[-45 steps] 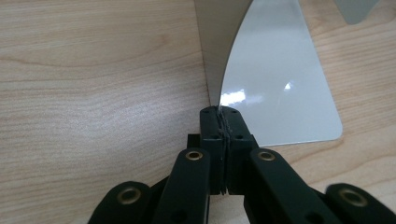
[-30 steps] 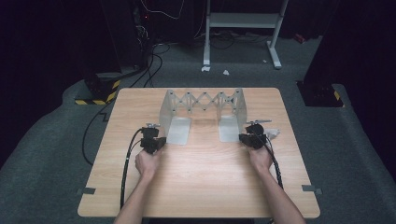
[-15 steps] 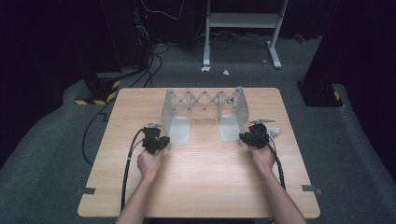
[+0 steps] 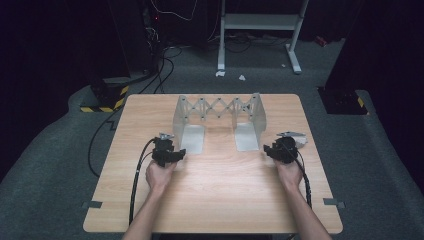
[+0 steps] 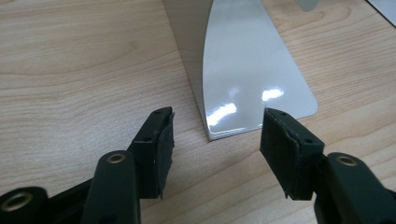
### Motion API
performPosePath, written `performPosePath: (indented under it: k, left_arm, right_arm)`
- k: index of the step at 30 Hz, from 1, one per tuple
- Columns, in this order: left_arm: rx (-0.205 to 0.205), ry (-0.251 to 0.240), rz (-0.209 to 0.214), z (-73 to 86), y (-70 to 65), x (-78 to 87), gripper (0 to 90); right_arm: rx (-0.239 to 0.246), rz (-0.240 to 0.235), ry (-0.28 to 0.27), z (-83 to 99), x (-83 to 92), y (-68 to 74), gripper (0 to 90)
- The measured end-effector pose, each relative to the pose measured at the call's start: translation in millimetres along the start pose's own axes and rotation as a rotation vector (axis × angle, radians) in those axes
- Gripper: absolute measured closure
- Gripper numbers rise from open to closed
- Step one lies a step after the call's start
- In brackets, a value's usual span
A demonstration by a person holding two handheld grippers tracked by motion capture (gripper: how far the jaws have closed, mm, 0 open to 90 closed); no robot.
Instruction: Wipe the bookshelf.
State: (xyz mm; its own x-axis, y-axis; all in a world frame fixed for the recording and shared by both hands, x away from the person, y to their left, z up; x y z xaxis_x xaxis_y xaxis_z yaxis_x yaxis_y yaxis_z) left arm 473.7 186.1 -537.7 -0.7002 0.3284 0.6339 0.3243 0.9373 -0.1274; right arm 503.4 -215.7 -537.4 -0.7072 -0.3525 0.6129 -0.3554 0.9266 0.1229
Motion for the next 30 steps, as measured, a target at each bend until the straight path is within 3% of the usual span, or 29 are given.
performPosePath:
  k: [4,10,15,19,24,26,30]
  left_arm:
    - [-0.001,-0.023,0.013,3.0,1.5,5.6,43.8]
    - [-0.032,-0.033,0.009,7.5,-0.8,15.8,42.9]
    - [-0.025,-0.048,0.012,14.2,-2.6,24.8,41.8]
    - [-0.045,-0.059,0.003,25.5,-6.4,31.5,41.0]
    - [-0.066,-0.060,-0.003,34.8,-12.1,32.8,40.3]
    - [-0.109,-0.032,-0.025,39.4,-16.0,31.6,39.2]
    - [-0.104,-0.051,-0.029,42.6,-17.0,32.2,39.1]
  right_arm:
    - [0.002,-0.038,-0.001,1.1,5.9,5.7,49.4]
    - [0.046,-0.054,-0.027,8.0,16.0,19.7,46.6]
    - [0.067,-0.063,-0.022,14.8,23.3,25.5,45.2]
    - [0.099,-0.048,-0.021,22.8,29.0,29.7,44.1]
    - [0.100,-0.050,-0.026,31.0,32.7,32.2,43.0]
    - [0.131,-0.044,-0.017,38.8,34.6,37.2,42.1]
    - [0.160,-0.037,0.002,45.4,34.1,39.2,41.3]
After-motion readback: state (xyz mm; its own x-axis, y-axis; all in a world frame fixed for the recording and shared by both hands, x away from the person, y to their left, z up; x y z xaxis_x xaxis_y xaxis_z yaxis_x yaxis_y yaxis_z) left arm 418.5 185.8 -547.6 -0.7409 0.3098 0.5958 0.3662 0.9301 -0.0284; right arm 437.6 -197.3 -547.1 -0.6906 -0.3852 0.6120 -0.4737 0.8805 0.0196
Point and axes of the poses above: each handheld gripper's, and its own axes: x roughly backward along the jaws, z roughly out of its underside, y roughly to its left, the point moved 4 cm from there along -x, roughly forward along the jaws, and after that the axes turned 6 degrees about -y, right-handed, at the moved point
